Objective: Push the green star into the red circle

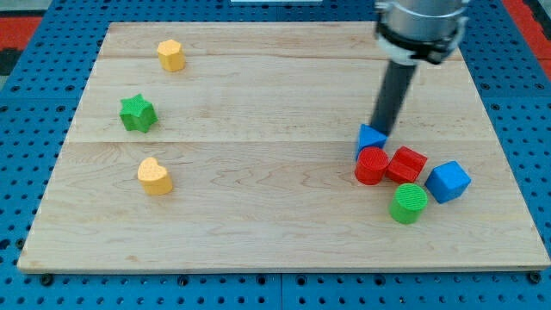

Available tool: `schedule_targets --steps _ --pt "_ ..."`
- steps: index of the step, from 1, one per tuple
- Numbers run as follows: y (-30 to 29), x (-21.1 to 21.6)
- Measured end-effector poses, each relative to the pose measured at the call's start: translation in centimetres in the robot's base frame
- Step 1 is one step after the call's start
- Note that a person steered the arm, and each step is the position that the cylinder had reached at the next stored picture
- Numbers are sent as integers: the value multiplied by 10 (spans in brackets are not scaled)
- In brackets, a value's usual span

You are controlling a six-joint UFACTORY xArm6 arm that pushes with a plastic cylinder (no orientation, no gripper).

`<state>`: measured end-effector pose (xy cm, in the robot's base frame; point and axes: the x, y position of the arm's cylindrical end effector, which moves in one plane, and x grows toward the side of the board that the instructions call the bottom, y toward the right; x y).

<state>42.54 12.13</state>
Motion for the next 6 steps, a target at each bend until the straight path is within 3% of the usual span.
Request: schedule_targets --steps 1,3,4,5,6 --pt "-19 -35" --pt "-179 -21" --pt "-194 -25" --pt "-233 -85" --pt "-328 -87"
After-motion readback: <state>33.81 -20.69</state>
